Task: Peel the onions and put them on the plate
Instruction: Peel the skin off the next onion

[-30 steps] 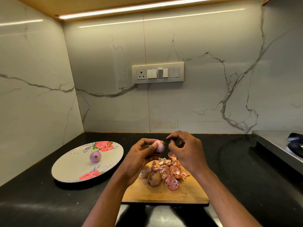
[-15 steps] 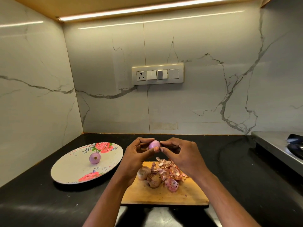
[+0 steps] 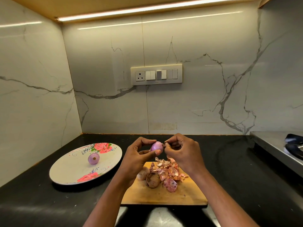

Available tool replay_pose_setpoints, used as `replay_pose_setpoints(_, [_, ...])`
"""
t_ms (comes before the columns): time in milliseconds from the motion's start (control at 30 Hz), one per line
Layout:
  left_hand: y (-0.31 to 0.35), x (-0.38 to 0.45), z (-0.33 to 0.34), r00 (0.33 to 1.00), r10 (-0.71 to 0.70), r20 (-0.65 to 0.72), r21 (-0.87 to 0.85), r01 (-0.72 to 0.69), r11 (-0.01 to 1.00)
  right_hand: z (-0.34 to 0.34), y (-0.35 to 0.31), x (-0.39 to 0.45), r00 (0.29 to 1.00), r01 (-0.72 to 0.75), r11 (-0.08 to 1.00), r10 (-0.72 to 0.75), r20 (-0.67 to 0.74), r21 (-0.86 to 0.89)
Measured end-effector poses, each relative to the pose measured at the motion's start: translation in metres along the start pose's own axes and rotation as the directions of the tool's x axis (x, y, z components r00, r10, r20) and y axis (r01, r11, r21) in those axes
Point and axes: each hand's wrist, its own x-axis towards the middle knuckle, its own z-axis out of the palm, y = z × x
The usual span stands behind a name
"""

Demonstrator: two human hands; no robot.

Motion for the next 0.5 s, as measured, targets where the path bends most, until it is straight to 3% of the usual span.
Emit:
replay_pose_setpoints(200, [-0.0001,0.0004,-0.0021,1.000,-0.006,-0.001,-0.007,0.006,1.000,-0.0043,0.0038,0.0018,0.985,-0.111,0.993,0.104,0.134,0.045])
replay_pose_setpoints(500, [0.0005,0.0005,-0.0025,1.000,-0.001,-0.027,0.031,0.001,1.000,-0.0072,0.0001,0.0019,0.976,0.014,0.999,-0.002,0.218,-0.053])
